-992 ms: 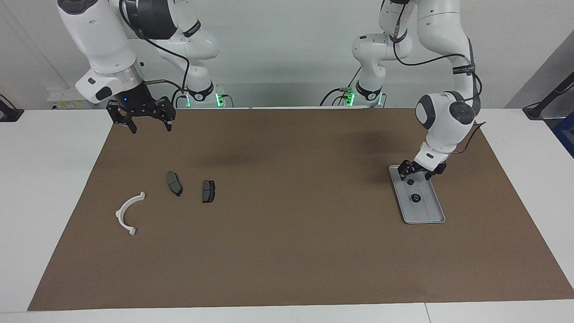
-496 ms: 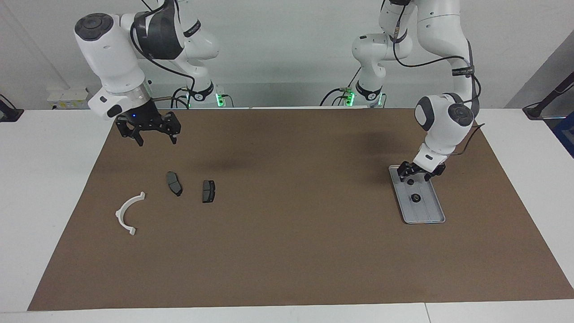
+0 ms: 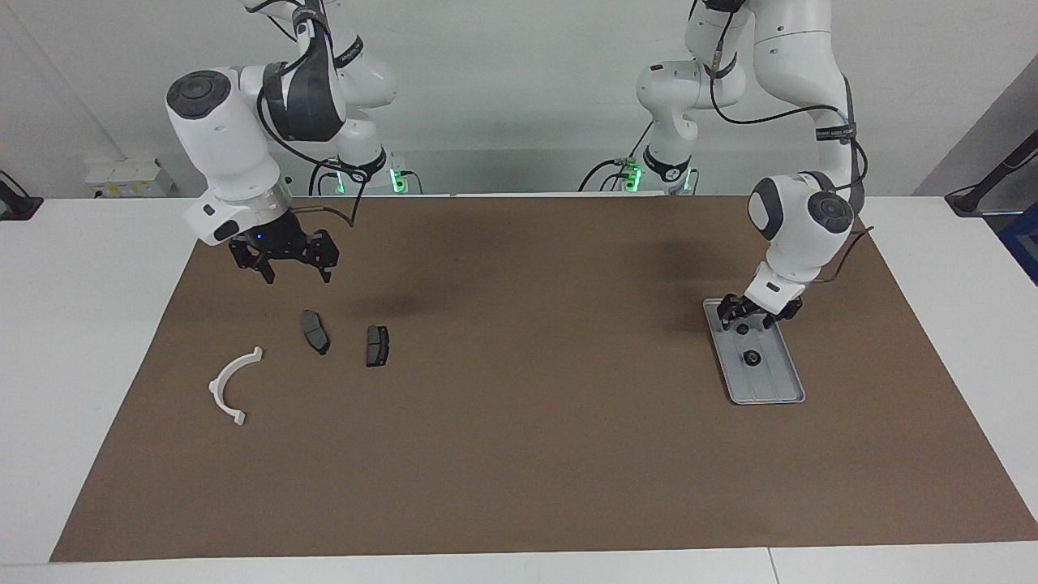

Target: Place bearing gear from tray to pile

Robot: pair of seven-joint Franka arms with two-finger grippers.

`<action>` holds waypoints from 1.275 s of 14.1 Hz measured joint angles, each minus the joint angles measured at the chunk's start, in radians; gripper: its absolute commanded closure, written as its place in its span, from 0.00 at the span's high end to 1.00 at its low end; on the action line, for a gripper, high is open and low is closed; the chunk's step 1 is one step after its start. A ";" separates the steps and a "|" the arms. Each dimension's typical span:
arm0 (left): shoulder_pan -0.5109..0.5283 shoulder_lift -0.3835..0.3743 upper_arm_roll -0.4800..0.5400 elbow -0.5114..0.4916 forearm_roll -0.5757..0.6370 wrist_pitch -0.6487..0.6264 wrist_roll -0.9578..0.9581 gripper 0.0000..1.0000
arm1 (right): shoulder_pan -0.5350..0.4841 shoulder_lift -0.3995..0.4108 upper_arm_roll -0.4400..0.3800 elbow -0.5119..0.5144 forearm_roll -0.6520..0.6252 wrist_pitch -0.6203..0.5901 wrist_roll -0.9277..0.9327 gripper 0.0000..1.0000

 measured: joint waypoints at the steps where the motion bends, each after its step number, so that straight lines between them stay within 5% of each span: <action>1: 0.000 0.000 0.000 0.000 0.000 0.000 -0.002 0.52 | 0.000 0.016 0.000 -0.003 0.000 0.021 0.013 1.00; 5: -0.003 0.000 -0.003 0.000 0.000 0.000 -0.006 0.03 | 0.012 0.092 0.001 -0.007 0.000 0.114 0.054 1.00; 12: -0.003 -0.001 -0.006 0.016 -0.004 -0.009 -0.008 0.00 | 0.015 0.176 0.001 -0.007 0.000 0.233 0.072 1.00; 18: -0.080 0.002 -0.010 0.152 -0.030 -0.100 -0.188 0.00 | 0.015 0.177 0.001 -0.005 0.000 0.234 0.072 1.00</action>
